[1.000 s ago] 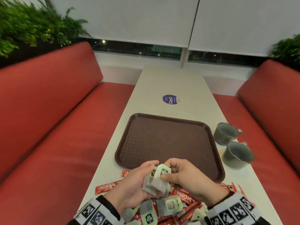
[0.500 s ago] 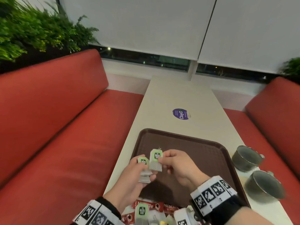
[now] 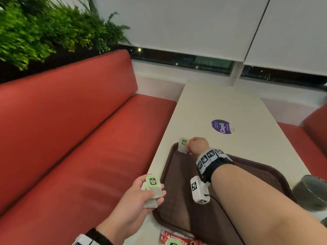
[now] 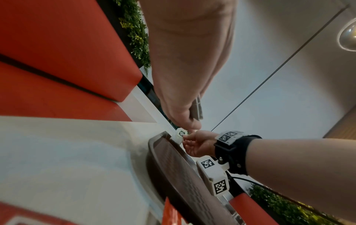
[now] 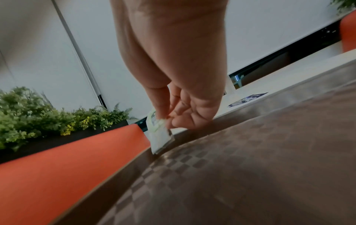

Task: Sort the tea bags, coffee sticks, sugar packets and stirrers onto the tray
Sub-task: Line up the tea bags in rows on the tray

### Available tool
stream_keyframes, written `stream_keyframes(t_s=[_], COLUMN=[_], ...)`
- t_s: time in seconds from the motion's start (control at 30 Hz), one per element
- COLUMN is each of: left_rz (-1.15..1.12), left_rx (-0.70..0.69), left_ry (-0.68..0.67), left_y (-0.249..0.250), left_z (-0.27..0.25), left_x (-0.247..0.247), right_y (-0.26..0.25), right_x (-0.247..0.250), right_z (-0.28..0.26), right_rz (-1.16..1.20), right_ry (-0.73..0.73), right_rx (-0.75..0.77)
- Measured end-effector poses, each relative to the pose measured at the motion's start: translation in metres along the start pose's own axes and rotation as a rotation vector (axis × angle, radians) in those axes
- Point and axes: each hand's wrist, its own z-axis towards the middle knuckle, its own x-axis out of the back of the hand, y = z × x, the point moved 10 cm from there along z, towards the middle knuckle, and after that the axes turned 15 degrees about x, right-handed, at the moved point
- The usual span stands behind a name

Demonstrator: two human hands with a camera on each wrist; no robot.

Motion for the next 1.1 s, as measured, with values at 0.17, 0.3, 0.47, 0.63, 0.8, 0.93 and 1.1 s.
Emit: stream_keyframes(t_s=[0.17, 0.3, 0.47, 0.63, 0.8, 0.93, 1.1], left_rz=[-0.008, 0.008, 0.034, 0.05, 0.037, 0.038, 0.032], left_rx=[0.001, -0.001, 0.003, 0.004, -0.008, -0.022, -0.024], left_ry=[-0.002, 0.004, -0.009, -0.01, 0.001, 0.005, 0.033], left_y=[-0.005, -0.008, -0.008, -0.009, -0.006, -0.001, 0.004], left_z=[0.002, 0.005, 0.008, 0.011, 0.012, 0.013, 0.019], left_x=[0.006, 0.005, -0.003, -0.009, -0.015, -0.025, -0.036], right_y=[0.018, 0.02, 0.013, 0.017, 0.02, 0.013, -0.018], right_x=[-0.011, -0.013, -0.012, -0.005, 0.006, 0.024, 0.019], right_z=[0.019, 0.033, 0.035, 0.037, 0.036, 0.03, -0.011], right_rz=[-0.002, -0.14, -0.336, -0.418, -0.345, -0.312, 0.1], right_ry=[-0.034, 0.008, 0.054, 0.052, 0.086, 0.067, -0.025], right_rx=[-0.004, 0.023, 0.032, 0.011, 0.025, 0.062, 0.127])
